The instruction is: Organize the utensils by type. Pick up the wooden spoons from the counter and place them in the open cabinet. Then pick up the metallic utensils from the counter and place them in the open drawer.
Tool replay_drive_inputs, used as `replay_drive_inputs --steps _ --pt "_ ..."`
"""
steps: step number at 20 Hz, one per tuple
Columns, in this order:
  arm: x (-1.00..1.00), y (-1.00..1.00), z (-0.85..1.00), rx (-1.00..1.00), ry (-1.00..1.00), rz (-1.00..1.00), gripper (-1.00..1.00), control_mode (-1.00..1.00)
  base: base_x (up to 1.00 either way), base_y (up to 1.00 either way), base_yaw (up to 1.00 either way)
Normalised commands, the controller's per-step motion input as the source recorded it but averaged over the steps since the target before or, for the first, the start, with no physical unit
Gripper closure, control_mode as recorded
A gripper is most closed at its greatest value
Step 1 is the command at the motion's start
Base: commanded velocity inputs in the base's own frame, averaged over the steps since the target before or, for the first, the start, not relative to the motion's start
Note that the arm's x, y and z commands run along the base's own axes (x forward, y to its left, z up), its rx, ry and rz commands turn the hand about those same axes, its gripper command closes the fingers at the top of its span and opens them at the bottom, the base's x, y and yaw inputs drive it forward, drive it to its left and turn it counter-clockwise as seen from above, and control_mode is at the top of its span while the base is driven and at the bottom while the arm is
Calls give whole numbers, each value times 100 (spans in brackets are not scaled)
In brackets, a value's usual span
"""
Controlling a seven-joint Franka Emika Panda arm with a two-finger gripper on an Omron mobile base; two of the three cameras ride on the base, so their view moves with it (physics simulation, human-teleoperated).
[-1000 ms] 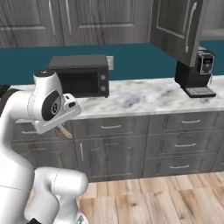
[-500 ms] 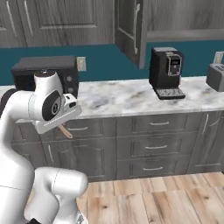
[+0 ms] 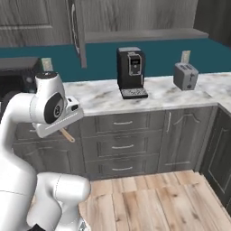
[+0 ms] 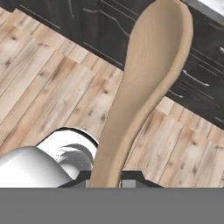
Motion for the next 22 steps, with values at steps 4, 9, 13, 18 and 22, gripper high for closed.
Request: replay_drive_inputs --steps 4,9,13,18,22 --pt "0 0 0 0 0 0 100 100 5 -89 -22" --pt "0 0 0 0 0 0 100 100 32 -76 -8" --pt "0 0 0 0 0 0 100 100 63 -54 6" --pt "0 0 0 0 0 0 100 100 58 -45 29" --pt "0 0 0 0 0 0 100 100 61 -41 29"
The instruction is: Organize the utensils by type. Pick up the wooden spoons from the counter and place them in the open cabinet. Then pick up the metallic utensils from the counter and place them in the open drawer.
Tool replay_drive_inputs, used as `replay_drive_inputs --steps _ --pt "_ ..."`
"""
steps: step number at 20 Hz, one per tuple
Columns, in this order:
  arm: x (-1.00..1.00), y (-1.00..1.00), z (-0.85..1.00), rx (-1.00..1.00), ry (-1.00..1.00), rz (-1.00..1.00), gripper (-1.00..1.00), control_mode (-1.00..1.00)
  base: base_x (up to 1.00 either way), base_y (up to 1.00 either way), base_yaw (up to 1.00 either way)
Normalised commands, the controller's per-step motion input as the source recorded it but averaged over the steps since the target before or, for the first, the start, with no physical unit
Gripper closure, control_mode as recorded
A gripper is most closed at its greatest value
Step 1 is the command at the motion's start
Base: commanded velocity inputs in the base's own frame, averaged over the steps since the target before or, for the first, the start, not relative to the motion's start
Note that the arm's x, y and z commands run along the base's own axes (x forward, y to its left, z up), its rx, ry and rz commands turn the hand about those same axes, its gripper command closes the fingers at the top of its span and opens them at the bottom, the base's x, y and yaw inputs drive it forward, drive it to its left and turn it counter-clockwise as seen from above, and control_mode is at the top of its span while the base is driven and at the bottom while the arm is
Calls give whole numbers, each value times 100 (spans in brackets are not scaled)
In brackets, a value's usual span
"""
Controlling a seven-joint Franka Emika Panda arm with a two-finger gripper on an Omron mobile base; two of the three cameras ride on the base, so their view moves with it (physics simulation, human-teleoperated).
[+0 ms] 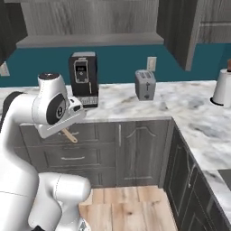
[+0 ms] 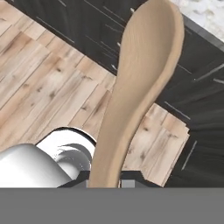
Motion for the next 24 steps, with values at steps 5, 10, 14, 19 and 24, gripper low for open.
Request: replay_drive_inputs --steps 5,10,14,19,24 --pt "0 0 0 0 0 0 100 100 65 -38 30" --pt "0 0 0 0 0 0 100 100 69 -19 7" --pt "0 0 0 0 0 0 100 100 62 -4 2" --pt "0 0 0 0 0 0 100 100 58 0 0" --pt "0 0 0 0 0 0 100 100 60 0 0"
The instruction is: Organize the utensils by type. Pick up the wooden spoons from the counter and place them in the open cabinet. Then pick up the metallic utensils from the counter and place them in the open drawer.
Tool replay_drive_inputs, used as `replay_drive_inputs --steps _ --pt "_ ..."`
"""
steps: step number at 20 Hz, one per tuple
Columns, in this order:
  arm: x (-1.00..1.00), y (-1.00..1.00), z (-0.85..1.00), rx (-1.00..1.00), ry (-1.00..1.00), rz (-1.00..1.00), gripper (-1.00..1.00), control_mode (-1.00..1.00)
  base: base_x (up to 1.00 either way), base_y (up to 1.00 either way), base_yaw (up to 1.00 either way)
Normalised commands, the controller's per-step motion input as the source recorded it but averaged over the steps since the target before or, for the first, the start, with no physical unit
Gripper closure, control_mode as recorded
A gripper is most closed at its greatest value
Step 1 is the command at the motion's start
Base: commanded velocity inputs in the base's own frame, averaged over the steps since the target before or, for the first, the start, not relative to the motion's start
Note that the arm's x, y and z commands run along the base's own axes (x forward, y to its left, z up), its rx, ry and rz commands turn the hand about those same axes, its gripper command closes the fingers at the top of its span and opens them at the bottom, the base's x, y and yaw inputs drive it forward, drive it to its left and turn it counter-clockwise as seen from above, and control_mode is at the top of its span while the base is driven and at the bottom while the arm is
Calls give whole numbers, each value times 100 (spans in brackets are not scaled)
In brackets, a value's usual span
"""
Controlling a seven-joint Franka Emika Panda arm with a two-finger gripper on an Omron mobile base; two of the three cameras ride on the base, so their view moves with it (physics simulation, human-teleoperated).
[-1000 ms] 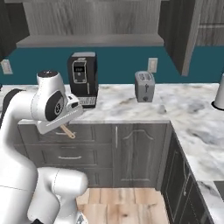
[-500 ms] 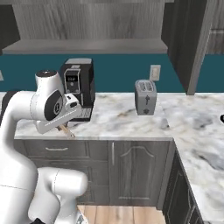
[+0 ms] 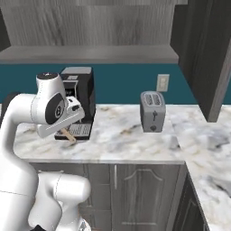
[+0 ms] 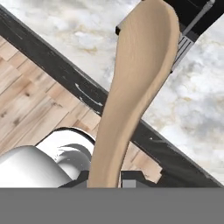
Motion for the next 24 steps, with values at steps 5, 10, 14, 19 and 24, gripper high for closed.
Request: replay_drive_inputs --steps 5,10,14,19,24 --pt "0 0 0 0 0 0 100 100 58 0 0" --pt "0 0 0 0 0 0 100 100 46 0 4" --pt "0 0 0 0 0 0 100 100 19 0 2" --pt "0 0 0 0 0 0 100 100 0 0 0" --pt "0 0 0 0 0 0 100 100 0 0 0"
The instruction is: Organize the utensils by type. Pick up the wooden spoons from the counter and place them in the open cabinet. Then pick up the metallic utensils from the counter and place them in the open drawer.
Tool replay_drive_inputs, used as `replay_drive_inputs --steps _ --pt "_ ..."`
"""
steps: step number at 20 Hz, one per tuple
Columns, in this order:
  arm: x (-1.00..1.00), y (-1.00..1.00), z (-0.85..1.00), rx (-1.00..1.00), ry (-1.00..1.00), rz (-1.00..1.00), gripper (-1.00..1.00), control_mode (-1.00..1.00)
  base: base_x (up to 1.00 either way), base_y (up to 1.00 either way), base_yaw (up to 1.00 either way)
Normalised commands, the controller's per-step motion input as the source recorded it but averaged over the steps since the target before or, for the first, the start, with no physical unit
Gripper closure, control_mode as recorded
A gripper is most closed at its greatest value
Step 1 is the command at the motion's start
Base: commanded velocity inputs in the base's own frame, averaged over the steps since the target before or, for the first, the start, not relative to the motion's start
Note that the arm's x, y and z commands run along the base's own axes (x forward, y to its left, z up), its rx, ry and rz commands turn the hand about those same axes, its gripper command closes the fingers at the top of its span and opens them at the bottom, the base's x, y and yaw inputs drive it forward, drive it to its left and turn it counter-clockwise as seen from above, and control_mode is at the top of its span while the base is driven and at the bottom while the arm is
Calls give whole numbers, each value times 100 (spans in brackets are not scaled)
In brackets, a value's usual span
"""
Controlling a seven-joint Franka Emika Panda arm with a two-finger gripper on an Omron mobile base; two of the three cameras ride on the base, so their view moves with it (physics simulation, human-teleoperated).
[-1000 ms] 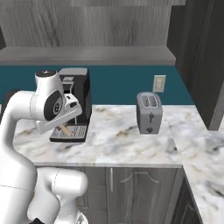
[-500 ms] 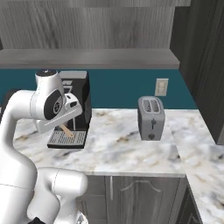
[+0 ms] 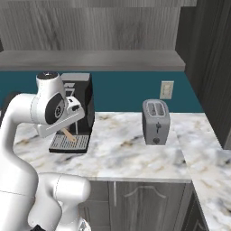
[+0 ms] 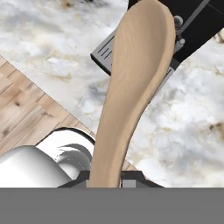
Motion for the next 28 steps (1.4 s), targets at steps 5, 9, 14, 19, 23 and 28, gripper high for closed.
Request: replay_drive_inputs --steps 5,9,14,19,23,28 --pt "0 0 0 0 0 0 100 100 0 0 0" --pt "0 0 0 0 0 0 100 100 0 0 0" --pt "-7 0 9 0 -21 0 100 -100 0 0 0" --pt "-3 1 33 0 -24 3 100 -100 0 0 0" --pt "-8 0 50 -1 -28 15 100 -100 0 0 0" --pt "-4 0 60 -1 -25 32 100 -100 0 0 0"
